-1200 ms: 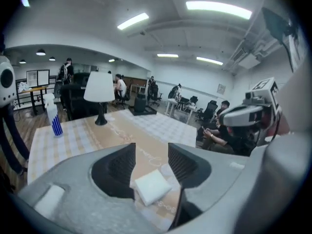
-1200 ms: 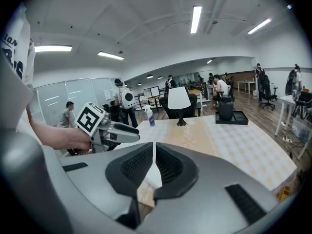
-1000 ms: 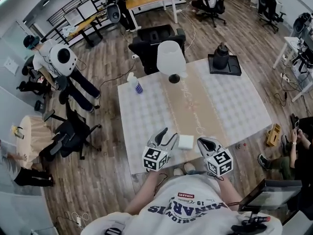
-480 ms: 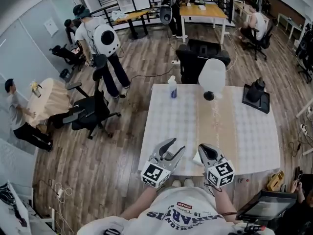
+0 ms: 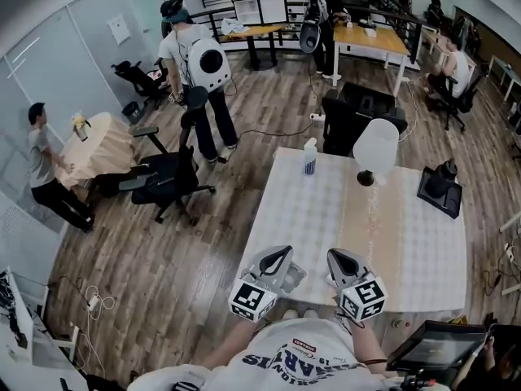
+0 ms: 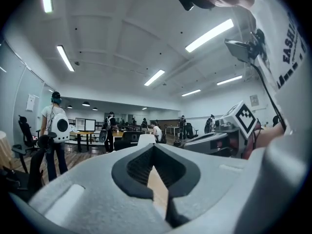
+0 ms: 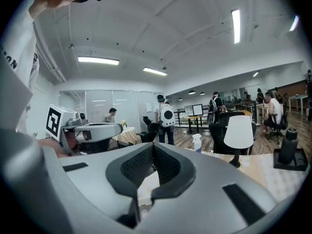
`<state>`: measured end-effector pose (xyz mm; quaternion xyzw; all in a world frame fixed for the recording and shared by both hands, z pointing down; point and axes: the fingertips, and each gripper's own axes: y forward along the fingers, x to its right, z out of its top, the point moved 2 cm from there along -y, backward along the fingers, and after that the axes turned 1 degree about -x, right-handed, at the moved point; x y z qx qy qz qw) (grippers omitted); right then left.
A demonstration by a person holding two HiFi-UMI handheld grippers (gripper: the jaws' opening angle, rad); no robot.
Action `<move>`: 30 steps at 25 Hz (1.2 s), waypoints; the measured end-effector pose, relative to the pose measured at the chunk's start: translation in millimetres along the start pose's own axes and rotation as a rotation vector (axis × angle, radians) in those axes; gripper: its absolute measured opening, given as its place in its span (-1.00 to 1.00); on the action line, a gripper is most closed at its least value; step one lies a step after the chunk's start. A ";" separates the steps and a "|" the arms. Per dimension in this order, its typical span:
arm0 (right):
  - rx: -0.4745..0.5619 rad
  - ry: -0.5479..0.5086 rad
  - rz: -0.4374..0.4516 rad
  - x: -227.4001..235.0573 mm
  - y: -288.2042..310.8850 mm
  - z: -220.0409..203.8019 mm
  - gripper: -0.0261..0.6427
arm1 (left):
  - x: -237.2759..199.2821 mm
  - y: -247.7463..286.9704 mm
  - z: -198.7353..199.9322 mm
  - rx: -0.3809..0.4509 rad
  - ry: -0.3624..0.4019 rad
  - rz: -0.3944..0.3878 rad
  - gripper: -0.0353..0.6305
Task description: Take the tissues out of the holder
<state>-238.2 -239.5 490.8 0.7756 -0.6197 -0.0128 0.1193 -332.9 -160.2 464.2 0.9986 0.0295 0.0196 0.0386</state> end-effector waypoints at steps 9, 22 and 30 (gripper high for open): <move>-0.026 -0.051 0.029 -2.1 6.9 -0.6 -0.90 | -3.7 2.9 -6.2 -0.009 -0.041 0.024 -0.89; -0.018 -0.047 0.037 -4.1 5.9 -1.2 -0.90 | 4.6 0.9 -4.4 -0.005 -0.041 0.005 -0.89; -0.025 -0.045 0.048 -10.2 5.3 -14.6 -0.90 | 2.9 -7.0 -26.7 -0.042 -0.085 0.028 -0.89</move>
